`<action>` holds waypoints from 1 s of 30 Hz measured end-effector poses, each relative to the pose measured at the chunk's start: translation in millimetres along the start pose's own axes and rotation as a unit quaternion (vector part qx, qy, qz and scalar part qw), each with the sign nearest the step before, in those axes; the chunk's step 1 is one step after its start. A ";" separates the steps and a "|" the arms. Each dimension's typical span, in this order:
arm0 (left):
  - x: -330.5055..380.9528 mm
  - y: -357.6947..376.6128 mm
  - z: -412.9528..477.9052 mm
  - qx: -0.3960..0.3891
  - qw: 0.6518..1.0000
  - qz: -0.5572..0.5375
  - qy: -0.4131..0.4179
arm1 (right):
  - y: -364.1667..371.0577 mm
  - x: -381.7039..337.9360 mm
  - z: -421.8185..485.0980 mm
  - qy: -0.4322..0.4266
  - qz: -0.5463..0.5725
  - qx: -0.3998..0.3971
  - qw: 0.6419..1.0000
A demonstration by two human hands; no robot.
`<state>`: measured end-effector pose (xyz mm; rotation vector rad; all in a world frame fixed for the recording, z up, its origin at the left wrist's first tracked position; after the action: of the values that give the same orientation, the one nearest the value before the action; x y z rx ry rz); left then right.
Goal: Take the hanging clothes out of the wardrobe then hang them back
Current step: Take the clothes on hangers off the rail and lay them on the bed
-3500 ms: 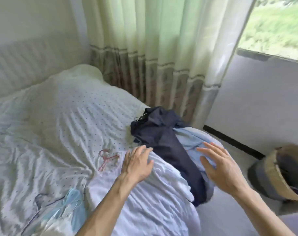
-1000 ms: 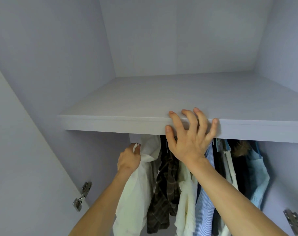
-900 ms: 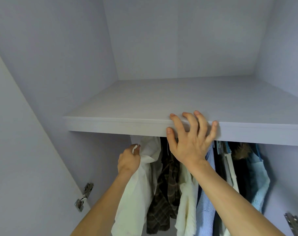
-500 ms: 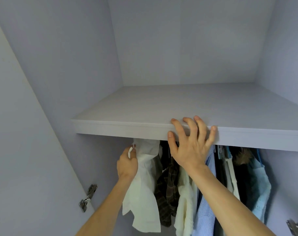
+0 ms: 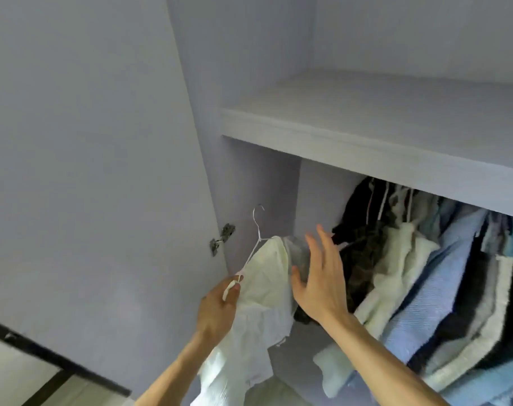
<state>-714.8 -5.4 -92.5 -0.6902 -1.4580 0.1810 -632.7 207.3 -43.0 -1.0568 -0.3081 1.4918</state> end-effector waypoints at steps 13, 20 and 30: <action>-159.5 -121.9 -312.7 0.151 0.951 0.001 -0.269 | 158.9 -209.2 -192.7 -0.122 0.200 -0.501 0.833; -170.9 -132.9 -495.9 0.329 0.864 -0.101 -0.367 | 129.4 -333.9 -324.8 -0.301 0.265 -0.591 0.700; -153.2 -76.3 -758.4 0.482 0.701 -0.014 -0.525 | 6.0 -437.3 -540.1 -0.527 0.296 -0.647 0.464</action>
<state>-40.0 -386.9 -152.0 0.4463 -2.0906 1.3963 -293.1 -388.2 -157.0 -1.1562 -2.5443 2.4311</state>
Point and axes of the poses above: each hand's wrist, its own z-axis towards the middle knuckle, its own y-axis out of the palm, x = y × z, the point moved 3 cm from there along z, towards the middle knuckle, and after that the axes turned 2 degrees about -x, right-handed, at the moved point
